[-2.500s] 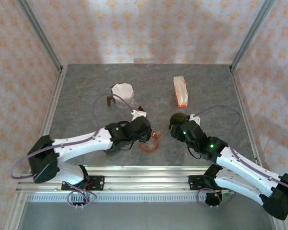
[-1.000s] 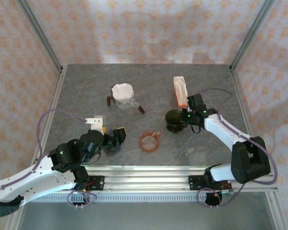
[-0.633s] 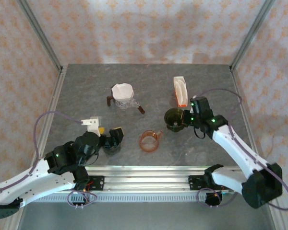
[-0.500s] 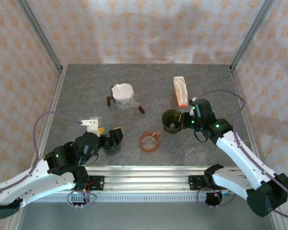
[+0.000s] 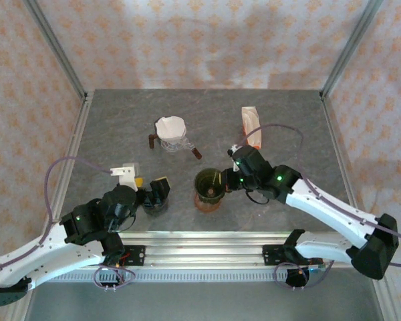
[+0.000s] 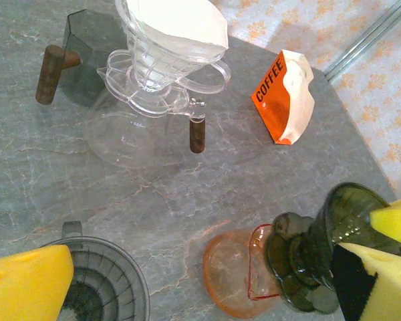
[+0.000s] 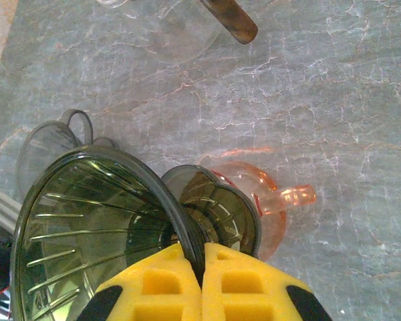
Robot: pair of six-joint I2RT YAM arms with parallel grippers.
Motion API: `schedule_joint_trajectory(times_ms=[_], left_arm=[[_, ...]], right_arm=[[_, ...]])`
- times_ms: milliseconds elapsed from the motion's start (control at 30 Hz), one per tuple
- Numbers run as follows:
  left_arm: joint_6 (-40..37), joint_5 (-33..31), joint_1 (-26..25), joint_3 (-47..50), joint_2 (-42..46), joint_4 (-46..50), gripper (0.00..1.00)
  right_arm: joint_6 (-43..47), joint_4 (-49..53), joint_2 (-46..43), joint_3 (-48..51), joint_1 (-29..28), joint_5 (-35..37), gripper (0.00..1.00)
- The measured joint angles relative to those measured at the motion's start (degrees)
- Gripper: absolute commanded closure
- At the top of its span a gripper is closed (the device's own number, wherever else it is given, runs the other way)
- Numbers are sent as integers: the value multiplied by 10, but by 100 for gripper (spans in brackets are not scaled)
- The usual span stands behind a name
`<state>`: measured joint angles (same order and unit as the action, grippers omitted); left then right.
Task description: Place the coffee filter in the dripper
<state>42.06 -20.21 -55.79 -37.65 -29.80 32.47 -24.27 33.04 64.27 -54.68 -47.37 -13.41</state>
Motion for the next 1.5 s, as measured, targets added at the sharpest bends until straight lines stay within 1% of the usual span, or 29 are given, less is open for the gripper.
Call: schedule_joint_trajectory(times_ms=[200, 833, 867, 1033, 1067, 1133, 1200, 1233, 1300, 1433, 1500], left_arm=[[1, 0, 0, 7, 1, 3, 0], [1, -5, 0, 12, 11, 7, 0], [2, -5, 0, 12, 12, 8, 0], [2, -5, 0, 14, 13, 9, 0], [2, -5, 0, 14, 13, 9, 0], [2, -5, 0, 14, 13, 9, 0], [2, -5, 0, 14, 13, 9, 0], [2, -5, 0, 14, 13, 9, 0], [1, -5, 0, 15, 13, 9, 0], [2, -4, 0, 15, 12, 8, 0], [1, -4, 0, 15, 9, 7, 0]], right_arm=[[-2, -13, 31, 0, 0, 8, 100], [-28, -33, 57, -2, 0, 3, 100], [-29, -33, 57, -2, 0, 3, 97], [-40, -33, 57, -2, 0, 3, 65], [-42, -34, 56, -2, 0, 3, 61], [-46, -34, 56, -2, 0, 3, 50], [-47, -35, 56, -2, 0, 3, 44], [-47, -35, 56, -2, 0, 3, 41], [-46, -35, 54, -2, 0, 4, 39], [-47, -35, 51, -2, 0, 5, 40], [-47, -35, 51, -2, 0, 5, 43]])
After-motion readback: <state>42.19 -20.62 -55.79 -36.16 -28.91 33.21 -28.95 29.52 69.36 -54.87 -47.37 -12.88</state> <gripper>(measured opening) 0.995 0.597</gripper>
